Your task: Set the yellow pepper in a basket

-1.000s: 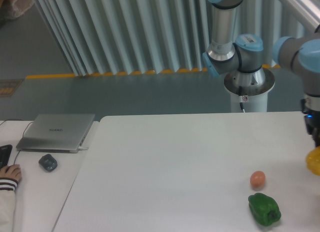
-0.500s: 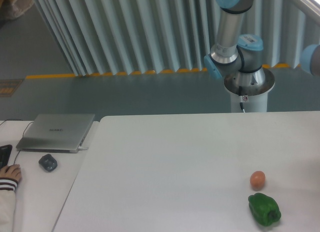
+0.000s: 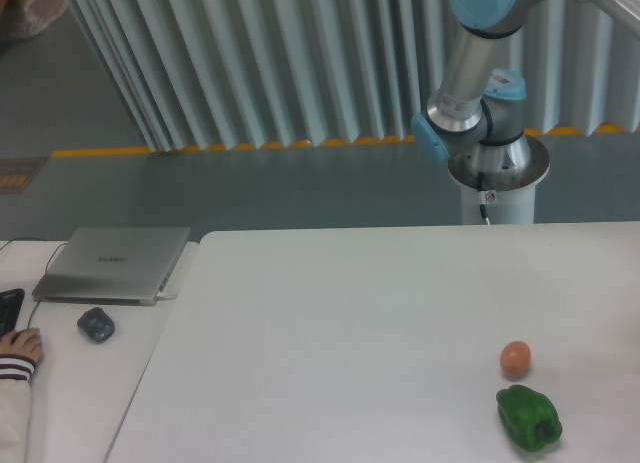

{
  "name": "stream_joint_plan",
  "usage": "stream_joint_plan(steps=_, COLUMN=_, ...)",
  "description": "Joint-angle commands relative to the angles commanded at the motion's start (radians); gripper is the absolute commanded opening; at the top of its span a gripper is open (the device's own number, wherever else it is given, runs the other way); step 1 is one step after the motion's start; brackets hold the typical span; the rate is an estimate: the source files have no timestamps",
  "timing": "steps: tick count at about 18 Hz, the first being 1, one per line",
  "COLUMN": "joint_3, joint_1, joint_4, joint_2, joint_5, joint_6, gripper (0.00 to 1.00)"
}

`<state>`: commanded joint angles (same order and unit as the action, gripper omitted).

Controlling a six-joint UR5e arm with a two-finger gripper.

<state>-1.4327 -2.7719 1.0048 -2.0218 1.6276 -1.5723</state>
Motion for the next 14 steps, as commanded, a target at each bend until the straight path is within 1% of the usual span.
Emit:
stream_joint_plan(steps=6, joint_3=0.002, joint_1=0.000, joint_4=0.000, joint_2=0.005, joint_5=0.000, joint_6=0.000, gripper=1.00)
stream_joint_plan(steps=8, joint_3=0.000, joint_1=0.014, joint_4=0.014, joint_2=0.015, joint_5=-0.030, joint_6=0.000, gripper=1.00)
stream_joint_plan(steps=9, joint_3=-0.005, joint_1=0.031, joint_4=0.032, joint_2=0.023, joint_5=-0.050, joint_6=0.003, gripper=1.00)
stream_joint_plan(steps=10, joint_3=-0.006, joint_1=0.050, joint_4=0.076, joint_2=0.037, joint_5=-0.064, joint_6=0.005, gripper=1.00)
stream_joint_plan(steps=12, joint_3=-0.002, joint_1=0.066, joint_4=0.144, joint_2=0.051, joint_5=-0.109, joint_6=0.006, gripper=1.00)
stream_joint_plan(steps=14, joint_3=0.000, joint_1=0.074, joint_4=0.185, joint_2=0.061, joint_5=-0.156, joint_6=0.006, gripper=1.00)
